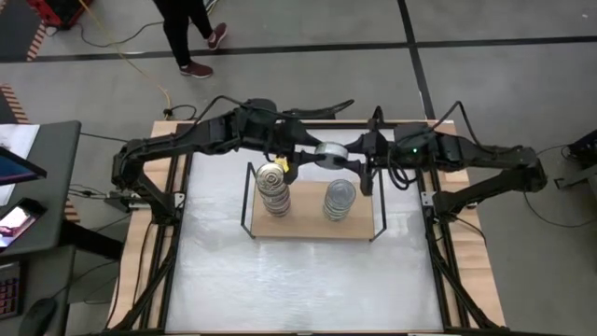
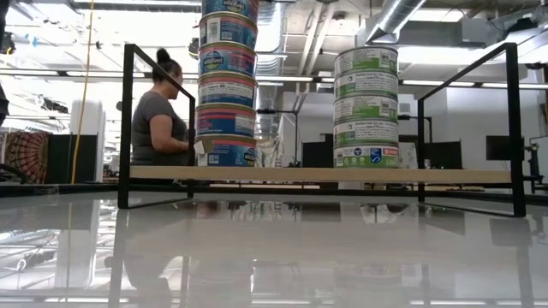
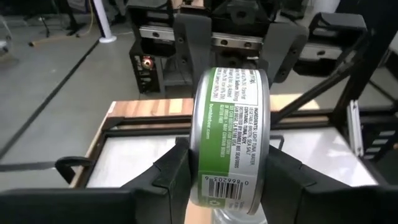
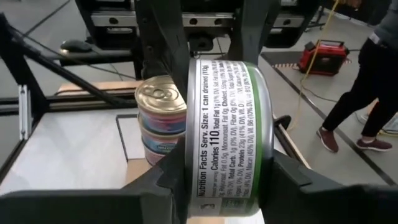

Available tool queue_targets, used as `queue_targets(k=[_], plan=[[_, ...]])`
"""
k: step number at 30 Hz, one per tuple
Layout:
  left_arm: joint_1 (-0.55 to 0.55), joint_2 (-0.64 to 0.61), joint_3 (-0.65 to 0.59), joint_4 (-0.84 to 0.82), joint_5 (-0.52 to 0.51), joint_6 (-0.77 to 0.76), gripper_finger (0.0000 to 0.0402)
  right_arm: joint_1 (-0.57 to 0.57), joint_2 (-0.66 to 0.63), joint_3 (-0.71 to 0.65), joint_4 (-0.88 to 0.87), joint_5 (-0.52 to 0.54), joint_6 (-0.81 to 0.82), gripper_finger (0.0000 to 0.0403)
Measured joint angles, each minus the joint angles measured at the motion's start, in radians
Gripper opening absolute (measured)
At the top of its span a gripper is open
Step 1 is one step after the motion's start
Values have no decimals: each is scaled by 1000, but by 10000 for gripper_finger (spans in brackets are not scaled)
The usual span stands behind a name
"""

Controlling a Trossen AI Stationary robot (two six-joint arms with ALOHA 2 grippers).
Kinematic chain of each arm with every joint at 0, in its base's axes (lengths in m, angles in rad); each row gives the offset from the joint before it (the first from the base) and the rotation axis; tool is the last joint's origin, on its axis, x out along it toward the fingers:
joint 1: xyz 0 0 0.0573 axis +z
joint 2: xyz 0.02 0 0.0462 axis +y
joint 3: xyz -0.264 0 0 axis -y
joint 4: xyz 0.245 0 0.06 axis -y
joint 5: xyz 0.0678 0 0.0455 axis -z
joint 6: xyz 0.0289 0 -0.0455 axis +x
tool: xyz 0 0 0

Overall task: Stack canned seafood by type on shelf
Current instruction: Stack the green tuna can on top of the green tuna can on the shelf

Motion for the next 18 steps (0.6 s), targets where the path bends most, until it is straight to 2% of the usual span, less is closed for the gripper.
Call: queue_targets(k=[6, 11, 18], plan=[[-47, -4, 0, -10, -78, 159, 195, 0, -2, 0, -26, -21, -19, 161], [-90, -39, -1, -25, -304, 291, 244, 1, -12, 7, -92, -18, 8, 161], [-225, -109, -28, -85, -499, 482, 239, 7, -15, 44, -304, -129, 106, 161]])
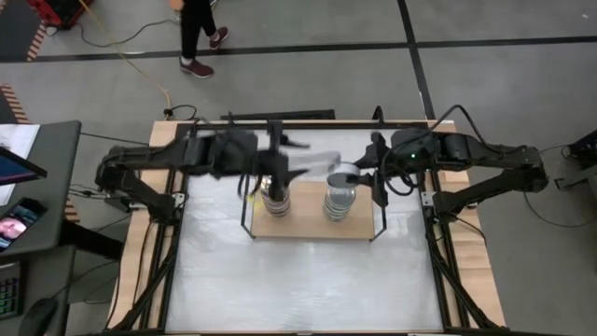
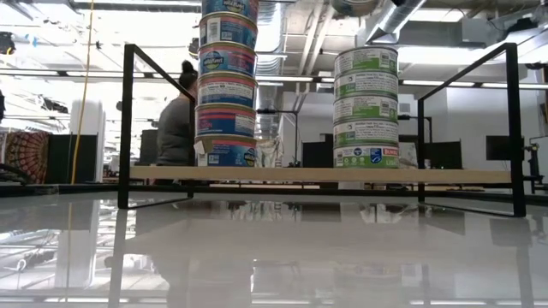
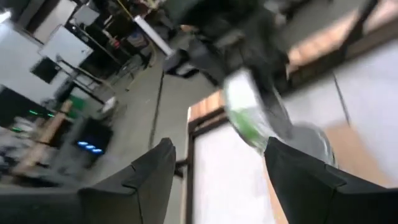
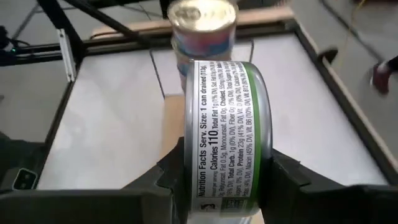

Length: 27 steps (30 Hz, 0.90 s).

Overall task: Stack canned seafood by type on shelf
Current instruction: Stack the green tuna can on top of the green tuna can on the shelf

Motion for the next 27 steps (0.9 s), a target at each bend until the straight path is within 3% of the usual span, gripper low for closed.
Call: queue_targets(k=[5, 7, 21, 27], plan=[[-151, 2, -87, -20, -249, 123, 217, -9, 0, 1, -64, -14, 110, 161], [-202, 3, -105, -24, -292, 117, 213, -18, 0, 1, -64, -22, 157, 161], [-535, -9, -144, -87, -236, -137, 210, -76, 90, 2, -139, -324, 304, 161], [-621, -7, -247, -73, -314, -195, 210, -114, 147, 2, -170, -433, 324, 172]])
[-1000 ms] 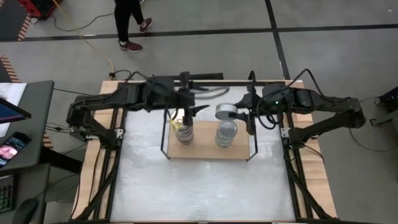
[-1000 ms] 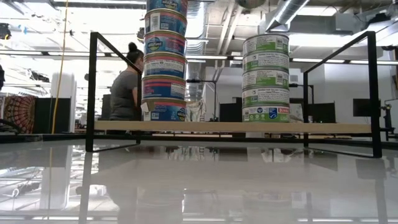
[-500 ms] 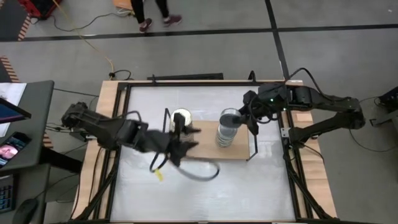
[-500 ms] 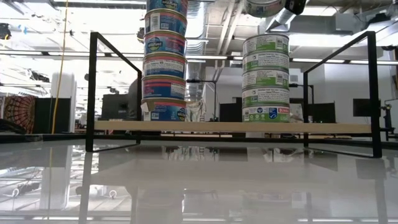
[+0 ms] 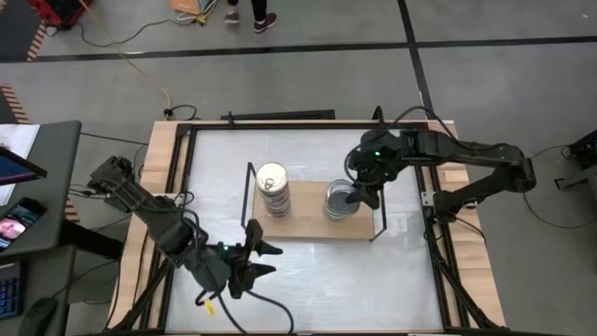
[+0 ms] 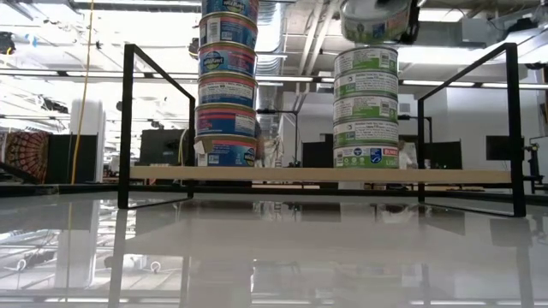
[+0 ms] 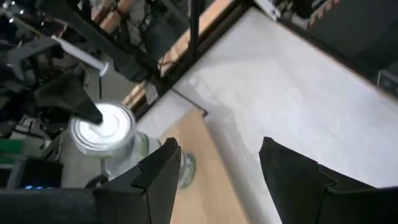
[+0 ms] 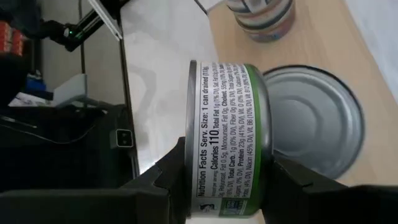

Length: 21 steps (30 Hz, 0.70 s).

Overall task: Stack canned seafood by type on shelf
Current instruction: Stack the green tuna can on top of the green tuna can on the shelf

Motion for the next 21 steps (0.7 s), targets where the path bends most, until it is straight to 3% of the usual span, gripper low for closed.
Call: queue_targets(k=[12, 21], plan=[[-93, -28, -144, 33, -119, -94, 210, -143, 60, 2, -6, -145, 21, 175], [-121, -56, -146, 22, -143, -146, 210, -218, 58, 2, -78, -181, 41, 179]])
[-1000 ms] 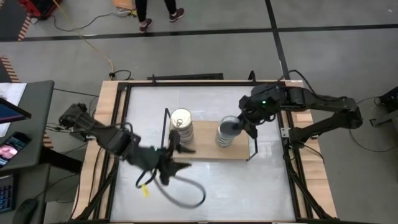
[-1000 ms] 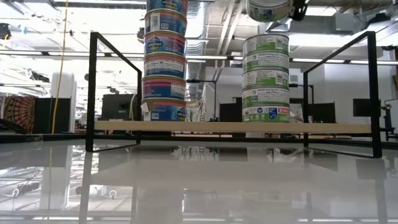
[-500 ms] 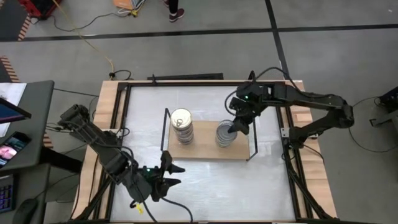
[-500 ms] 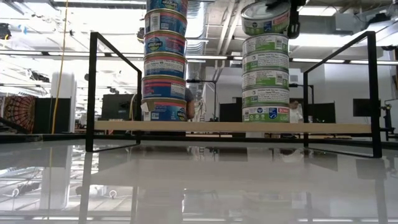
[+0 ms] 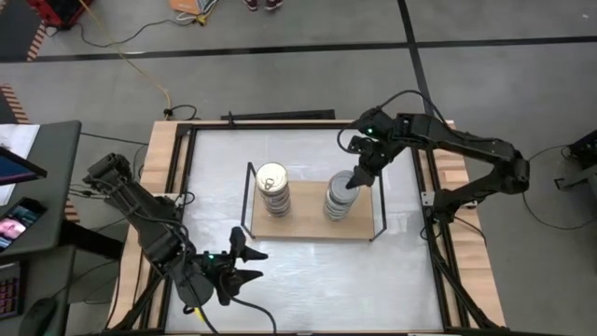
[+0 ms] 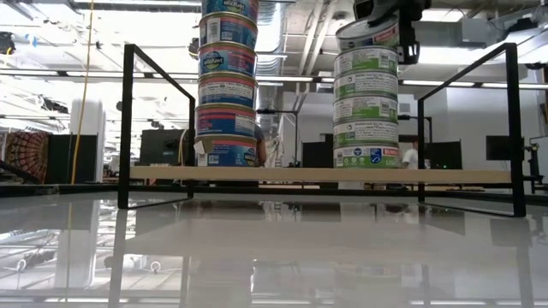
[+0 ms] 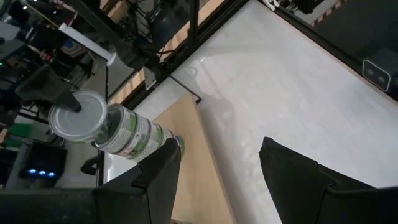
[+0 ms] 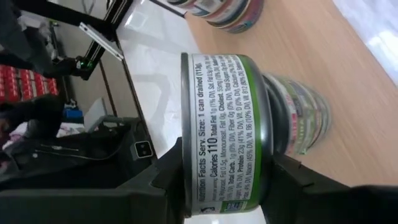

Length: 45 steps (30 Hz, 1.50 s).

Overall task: Stack canned seafood by type on shelf
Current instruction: Stack the green tuna can on top of the green tuna can on the shelf, then return to Home Position

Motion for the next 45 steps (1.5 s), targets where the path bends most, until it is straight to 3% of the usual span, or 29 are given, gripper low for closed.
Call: queue_targets(k=[14, 28, 33, 38, 45], plan=[[5, 0, 0, -6, -20, -36, 210, -6, 2, -2, -22, 22, 29, 275], [5, 0, 0, -7, -22, -40, 210, -53, 2, -2, -34, 18, 48, 282], [-9, 0, 0, -9, -23, -25, 210, -101, -8, 62, -175, 23, -78, 282], [-31, -53, -5, -70, 14, -81, 210, -99, -123, 67, -187, 173, -183, 282], [-5, -222, -209, 139, 30, -95, 210, 6, -370, 23, -63, 427, -159, 282]])
